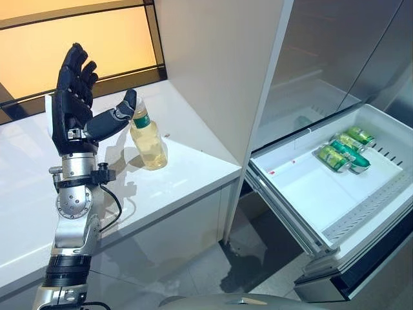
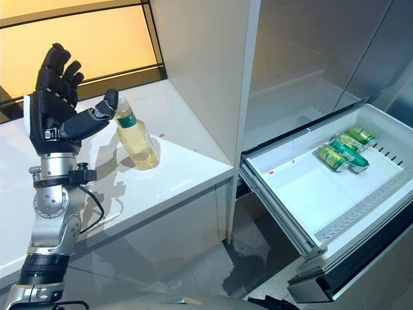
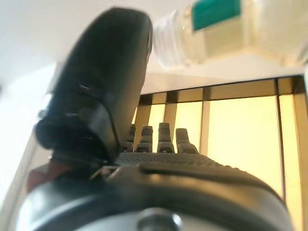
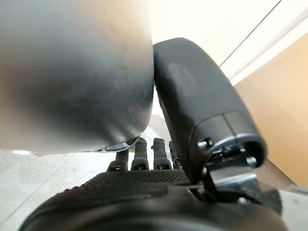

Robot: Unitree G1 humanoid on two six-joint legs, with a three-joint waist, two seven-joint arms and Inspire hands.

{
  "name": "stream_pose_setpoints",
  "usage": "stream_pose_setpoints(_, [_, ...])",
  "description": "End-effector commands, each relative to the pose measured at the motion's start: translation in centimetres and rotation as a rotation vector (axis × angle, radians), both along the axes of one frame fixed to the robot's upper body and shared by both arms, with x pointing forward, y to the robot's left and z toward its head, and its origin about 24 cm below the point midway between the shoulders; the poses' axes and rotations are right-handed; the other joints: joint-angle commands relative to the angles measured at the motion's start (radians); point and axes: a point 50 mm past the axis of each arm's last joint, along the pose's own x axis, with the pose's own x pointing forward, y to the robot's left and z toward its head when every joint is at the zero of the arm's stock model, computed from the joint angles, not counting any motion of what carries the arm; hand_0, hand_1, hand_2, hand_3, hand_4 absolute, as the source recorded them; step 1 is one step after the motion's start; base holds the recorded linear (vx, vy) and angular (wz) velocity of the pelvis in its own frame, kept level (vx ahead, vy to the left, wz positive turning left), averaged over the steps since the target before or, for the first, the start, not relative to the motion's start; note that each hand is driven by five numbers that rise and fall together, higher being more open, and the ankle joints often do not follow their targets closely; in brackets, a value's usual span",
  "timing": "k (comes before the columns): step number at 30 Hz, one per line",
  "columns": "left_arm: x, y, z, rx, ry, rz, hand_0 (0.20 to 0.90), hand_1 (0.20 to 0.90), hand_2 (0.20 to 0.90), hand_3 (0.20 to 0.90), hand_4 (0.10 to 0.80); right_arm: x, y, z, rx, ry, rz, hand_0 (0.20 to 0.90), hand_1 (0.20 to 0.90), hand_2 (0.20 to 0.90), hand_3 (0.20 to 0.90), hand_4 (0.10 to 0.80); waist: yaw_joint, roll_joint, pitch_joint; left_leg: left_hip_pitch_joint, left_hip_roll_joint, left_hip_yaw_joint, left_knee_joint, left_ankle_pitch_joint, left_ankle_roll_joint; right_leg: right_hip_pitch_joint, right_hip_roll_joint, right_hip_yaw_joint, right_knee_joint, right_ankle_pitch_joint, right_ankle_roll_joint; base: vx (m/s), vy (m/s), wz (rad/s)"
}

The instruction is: Put drinks into fridge and close the fridge

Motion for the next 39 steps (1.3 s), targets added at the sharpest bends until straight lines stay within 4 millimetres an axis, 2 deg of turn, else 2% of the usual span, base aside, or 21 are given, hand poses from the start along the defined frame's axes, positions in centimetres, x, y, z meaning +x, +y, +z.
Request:
stream_pose_setpoints(1, [-0.8, -0.1, 2.4, 0.060, -0.113, -0.060, 0.900, 0.900, 0.900, 0.900, 0.800, 1.9, 2.3, -0.1, 0.076, -0.048, 0.051, 0.900, 0.900, 0.900, 0.900, 0.800, 0.015, -0.001, -0.016, -0.033, -0.054, 0.016, 0.016, -0.078, 0.039, -0.045, -0.069, 0.061, 0.166, -0.112, 0.099, 0.000, 0.000, 0.00])
stream_pose_setpoints(10, [-0.8, -1.2, 2.3, 0.040, -0.157, -0.226, 0.900, 0.900, 0.900, 0.900, 0.800, 2.0, 1.6, 0.1, 0.068, -0.047, 0.039, 0.900, 0.900, 0.900, 0.900, 0.800, 0.006, -0.001, -0.007, -0.034, -0.055, 0.011, 0.021, -0.078, 0.044, -0.050, -0.061, 0.093, 0.182, -0.118, 0.097, 0.011, 0.006, 0.01])
stream_pose_setpoints(29, [-3.1, -1.7, 6.2, 0.003, -0.523, -0.118, 0.900, 0.900, 0.900, 0.900, 0.800, 1.4, 2.3, -0.2, 0.075, -0.025, 0.073, 0.900, 0.900, 0.900, 0.900, 0.800, -0.017, -0.003, -0.015, -0.019, -0.056, 0.018, 0.013, -0.082, 0.045, -0.051, -0.055, 0.107, 0.192, -0.126, 0.097, 0.008, 0.003, 0.00])
stream_pose_setpoints(39, [-2.4, -3.0, 6.7, 0.037, -0.484, -0.205, 0.900, 0.900, 0.900, 0.900, 0.800, 1.2, 2.3, -0.2, 0.066, -0.016, 0.089, 0.900, 0.900, 0.900, 0.900, 0.800, -0.033, 0.001, -0.016, -0.013, -0.055, 0.026, 0.013, -0.085, 0.044, -0.048, -0.050, 0.120, 0.191, -0.128, 0.097, 0.000, 0.000, 0.00])
